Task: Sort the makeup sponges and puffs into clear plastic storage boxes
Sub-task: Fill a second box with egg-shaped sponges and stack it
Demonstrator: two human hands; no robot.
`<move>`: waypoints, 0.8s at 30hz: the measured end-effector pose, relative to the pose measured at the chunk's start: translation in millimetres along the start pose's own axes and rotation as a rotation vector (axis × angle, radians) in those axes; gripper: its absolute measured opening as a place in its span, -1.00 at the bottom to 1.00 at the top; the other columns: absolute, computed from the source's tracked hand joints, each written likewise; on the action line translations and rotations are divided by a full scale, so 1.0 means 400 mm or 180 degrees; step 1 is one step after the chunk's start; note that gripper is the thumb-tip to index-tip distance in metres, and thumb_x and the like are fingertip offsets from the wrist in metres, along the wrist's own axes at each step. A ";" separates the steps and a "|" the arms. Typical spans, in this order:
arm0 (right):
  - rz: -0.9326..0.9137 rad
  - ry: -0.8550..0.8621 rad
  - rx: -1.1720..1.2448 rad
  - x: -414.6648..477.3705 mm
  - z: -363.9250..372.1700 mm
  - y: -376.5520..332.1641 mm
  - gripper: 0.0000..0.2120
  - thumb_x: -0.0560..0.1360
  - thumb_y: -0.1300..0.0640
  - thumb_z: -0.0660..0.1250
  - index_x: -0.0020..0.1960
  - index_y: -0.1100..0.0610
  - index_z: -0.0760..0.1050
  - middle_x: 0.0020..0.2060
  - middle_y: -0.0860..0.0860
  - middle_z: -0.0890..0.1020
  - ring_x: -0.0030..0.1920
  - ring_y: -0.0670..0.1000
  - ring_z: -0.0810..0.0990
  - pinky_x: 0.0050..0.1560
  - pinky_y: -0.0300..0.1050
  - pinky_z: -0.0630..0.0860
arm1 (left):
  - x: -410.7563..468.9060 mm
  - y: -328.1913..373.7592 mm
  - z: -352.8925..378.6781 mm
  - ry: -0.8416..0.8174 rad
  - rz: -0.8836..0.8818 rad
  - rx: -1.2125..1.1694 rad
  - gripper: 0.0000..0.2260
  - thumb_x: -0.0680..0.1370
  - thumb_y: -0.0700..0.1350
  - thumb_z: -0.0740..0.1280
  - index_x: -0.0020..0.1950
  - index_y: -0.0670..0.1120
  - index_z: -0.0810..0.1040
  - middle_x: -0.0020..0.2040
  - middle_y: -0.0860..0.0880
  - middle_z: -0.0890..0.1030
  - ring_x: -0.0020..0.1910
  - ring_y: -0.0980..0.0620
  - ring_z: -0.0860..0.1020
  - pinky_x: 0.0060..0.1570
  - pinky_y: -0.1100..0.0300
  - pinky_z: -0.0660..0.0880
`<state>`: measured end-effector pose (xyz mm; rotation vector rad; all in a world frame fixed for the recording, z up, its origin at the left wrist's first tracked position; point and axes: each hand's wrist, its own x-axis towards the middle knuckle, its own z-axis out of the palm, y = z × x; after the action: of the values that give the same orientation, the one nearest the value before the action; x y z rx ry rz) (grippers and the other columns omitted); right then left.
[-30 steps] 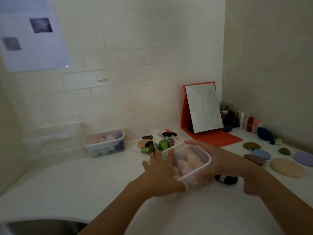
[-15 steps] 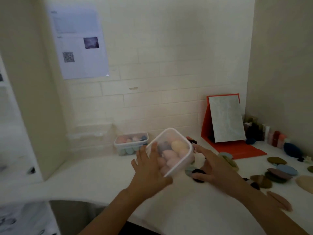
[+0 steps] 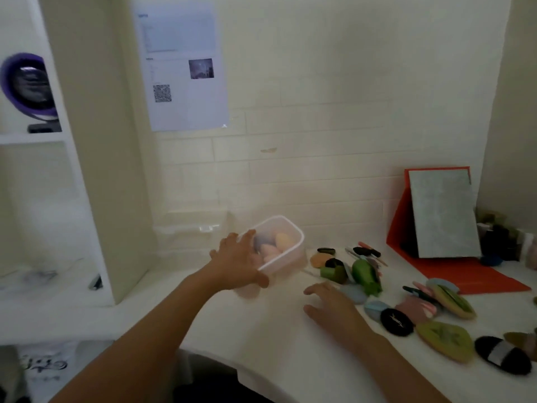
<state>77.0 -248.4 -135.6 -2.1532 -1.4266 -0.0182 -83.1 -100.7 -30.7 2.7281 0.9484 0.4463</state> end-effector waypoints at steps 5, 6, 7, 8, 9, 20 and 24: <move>0.0078 -0.0117 -0.0211 0.105 0.074 0.005 -0.60 0.58 -0.04 0.02 0.33 0.05 0.39 0.29 -0.05 0.42 0.29 -0.07 0.36 0.27 -0.25 0.29 | 0.107 -0.040 -0.017 -0.0046 0.0140 0.0374 0.03 0.23 0.19 0.51 0.52 0.05 -0.02 0.43 -0.11 0.22 0.39 -0.13 0.21 0.37 -0.05 0.19; 0.0108 -0.0106 -0.0194 0.121 0.082 0.013 -0.58 0.57 -0.06 0.00 0.33 0.04 0.39 0.30 -0.05 0.42 0.29 -0.08 0.35 0.28 -0.25 0.29 | 0.133 -0.047 -0.022 -0.0057 0.0177 0.0410 0.03 0.23 0.20 0.51 0.52 0.04 -0.02 0.43 -0.11 0.22 0.39 -0.13 0.22 0.37 -0.04 0.20; 0.0134 -0.0092 -0.0181 0.130 0.084 0.014 -0.60 0.57 -0.06 0.02 0.33 0.03 0.39 0.30 -0.06 0.42 0.30 -0.09 0.35 0.29 -0.25 0.28 | 0.161 -0.053 -0.027 -0.0067 0.0205 0.0427 0.02 0.23 0.21 0.50 0.52 0.03 -0.01 0.43 -0.12 0.23 0.38 -0.14 0.23 0.37 -0.04 0.22; 0.0156 -0.0064 -0.0188 0.139 0.089 0.020 -0.62 0.58 -0.05 0.06 0.33 0.02 0.39 0.30 -0.08 0.41 0.30 -0.10 0.35 0.30 -0.26 0.27 | 0.192 -0.057 -0.031 -0.0113 0.0220 0.0416 0.01 0.24 0.21 0.50 0.52 0.01 0.02 0.42 -0.12 0.26 0.37 -0.14 0.25 0.35 -0.04 0.25; 0.0197 -0.0063 -0.0154 0.144 0.094 0.027 -0.64 0.58 -0.04 0.09 0.33 0.00 0.39 0.30 -0.09 0.41 0.29 -0.11 0.36 0.29 -0.26 0.28 | 0.221 -0.057 -0.034 -0.0204 0.0226 0.0389 -0.01 0.24 0.21 0.51 0.51 0.00 0.06 0.40 -0.12 0.29 0.34 -0.13 0.29 0.33 -0.04 0.29; 0.0076 0.0021 -0.0033 0.157 0.094 0.050 -0.70 0.57 0.00 0.14 0.27 0.01 0.42 0.24 -0.10 0.40 0.26 -0.11 0.35 0.24 -0.27 0.28 | 0.432 -0.062 -0.035 -0.0963 0.0335 0.0602 -0.16 0.36 0.04 0.50 0.51 0.05 0.10 0.48 -0.05 0.22 0.40 -0.06 0.26 0.36 0.08 0.19; 0.0145 0.0072 0.0074 0.150 0.087 0.038 -0.71 0.58 -0.01 0.15 0.28 0.00 0.40 0.25 -0.11 0.39 0.25 -0.11 0.36 0.22 -0.28 0.28 | 0.432 -0.076 -0.023 -0.0878 0.0444 0.0702 -0.20 0.44 -0.03 0.44 0.52 0.10 0.01 0.53 -0.03 0.11 0.46 -0.05 0.17 0.40 0.10 0.10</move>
<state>106.4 -186.1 -153.6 -2.1594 -1.3583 -0.0089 25.4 32.6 5.2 2.9622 0.7789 -0.0181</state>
